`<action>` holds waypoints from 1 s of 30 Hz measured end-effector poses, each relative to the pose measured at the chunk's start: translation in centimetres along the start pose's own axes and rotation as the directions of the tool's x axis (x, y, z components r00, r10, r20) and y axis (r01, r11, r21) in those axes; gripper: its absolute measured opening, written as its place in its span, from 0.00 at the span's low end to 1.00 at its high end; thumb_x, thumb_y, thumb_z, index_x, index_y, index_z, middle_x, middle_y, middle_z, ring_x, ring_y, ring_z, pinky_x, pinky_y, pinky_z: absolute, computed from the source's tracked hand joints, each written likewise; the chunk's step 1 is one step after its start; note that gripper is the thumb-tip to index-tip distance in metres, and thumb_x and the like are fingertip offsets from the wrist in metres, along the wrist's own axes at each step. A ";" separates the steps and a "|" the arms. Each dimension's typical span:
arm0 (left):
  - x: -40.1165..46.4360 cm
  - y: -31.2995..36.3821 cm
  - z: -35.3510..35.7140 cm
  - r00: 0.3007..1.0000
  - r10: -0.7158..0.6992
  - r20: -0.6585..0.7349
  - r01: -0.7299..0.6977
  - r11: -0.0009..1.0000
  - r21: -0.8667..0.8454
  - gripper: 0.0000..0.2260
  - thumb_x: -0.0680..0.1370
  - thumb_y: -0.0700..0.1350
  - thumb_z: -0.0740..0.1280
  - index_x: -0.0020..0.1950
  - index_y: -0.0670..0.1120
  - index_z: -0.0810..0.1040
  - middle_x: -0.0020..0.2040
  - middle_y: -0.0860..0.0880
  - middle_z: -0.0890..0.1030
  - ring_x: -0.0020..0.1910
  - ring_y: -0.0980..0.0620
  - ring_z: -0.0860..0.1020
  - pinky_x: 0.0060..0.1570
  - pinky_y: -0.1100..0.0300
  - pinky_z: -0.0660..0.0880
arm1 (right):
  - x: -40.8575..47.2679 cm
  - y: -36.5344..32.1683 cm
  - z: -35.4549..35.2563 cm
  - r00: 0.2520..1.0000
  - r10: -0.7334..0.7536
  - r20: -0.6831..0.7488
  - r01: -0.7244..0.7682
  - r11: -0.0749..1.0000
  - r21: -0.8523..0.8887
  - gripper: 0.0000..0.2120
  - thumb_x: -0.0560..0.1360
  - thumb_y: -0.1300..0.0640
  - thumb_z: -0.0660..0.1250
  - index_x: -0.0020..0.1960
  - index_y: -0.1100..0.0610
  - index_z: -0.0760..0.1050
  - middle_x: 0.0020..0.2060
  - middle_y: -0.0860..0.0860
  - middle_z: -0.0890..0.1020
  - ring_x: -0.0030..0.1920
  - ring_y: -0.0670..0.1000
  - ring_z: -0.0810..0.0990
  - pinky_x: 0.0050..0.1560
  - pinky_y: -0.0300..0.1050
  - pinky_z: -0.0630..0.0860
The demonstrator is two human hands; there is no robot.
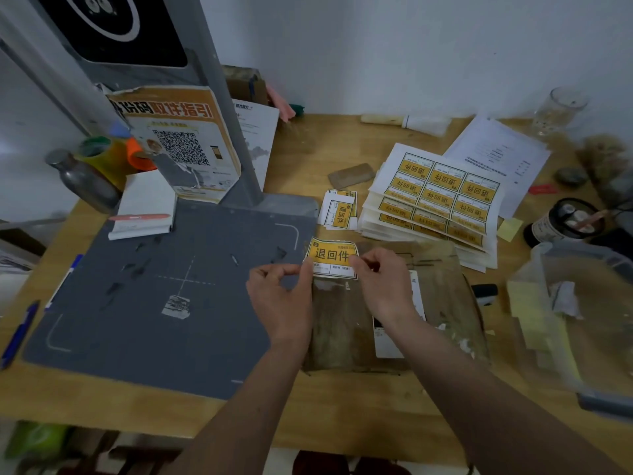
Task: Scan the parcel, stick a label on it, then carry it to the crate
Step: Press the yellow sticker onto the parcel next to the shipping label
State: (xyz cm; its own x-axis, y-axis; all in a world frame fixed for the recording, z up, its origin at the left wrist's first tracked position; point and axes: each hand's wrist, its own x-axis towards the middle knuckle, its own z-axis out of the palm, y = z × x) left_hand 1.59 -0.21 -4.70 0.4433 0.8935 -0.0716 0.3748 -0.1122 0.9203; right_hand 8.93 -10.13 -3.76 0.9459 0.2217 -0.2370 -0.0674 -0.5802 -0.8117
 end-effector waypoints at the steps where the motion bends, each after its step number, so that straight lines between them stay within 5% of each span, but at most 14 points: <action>1: 0.0 -0.3 0.0 0.999 0.045 0.005 -0.045 0.998 0.035 0.08 0.70 0.53 0.73 0.33 0.54 0.78 0.45 0.53 0.73 0.52 0.52 0.73 0.52 0.60 0.70 | 0.0 0.1 0.0 1.000 -0.012 -0.012 0.012 0.999 -0.038 0.08 0.76 0.51 0.65 0.39 0.52 0.72 0.43 0.51 0.77 0.46 0.51 0.75 0.47 0.46 0.71; 8: 0.1 -1.6 0.1 0.994 0.079 0.072 -0.085 0.993 0.081 0.09 0.68 0.51 0.74 0.32 0.56 0.75 0.42 0.57 0.71 0.50 0.53 0.73 0.52 0.59 0.71 | 0.1 0.9 0.3 0.988 -0.130 -0.085 0.105 0.962 -0.251 0.10 0.76 0.51 0.65 0.39 0.56 0.74 0.40 0.50 0.74 0.45 0.50 0.72 0.50 0.46 0.69; 30: 0.0 -2.9 0.1 0.993 0.014 0.120 -0.023 0.997 0.070 0.09 0.71 0.50 0.73 0.33 0.52 0.75 0.43 0.54 0.73 0.55 0.51 0.73 0.53 0.61 0.68 | 0.3 1.6 1.1 0.966 -0.215 -0.142 0.153 0.922 -0.355 0.09 0.74 0.53 0.68 0.40 0.57 0.75 0.41 0.50 0.71 0.45 0.51 0.70 0.49 0.46 0.67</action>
State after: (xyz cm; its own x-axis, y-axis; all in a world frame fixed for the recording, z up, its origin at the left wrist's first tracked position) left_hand 0.55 0.05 -7.36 0.5434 0.8330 -0.1043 0.4210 -0.1628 0.8924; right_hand 8.78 -10.15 -5.73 0.9735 0.2276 0.0216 0.1954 -0.7794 -0.5953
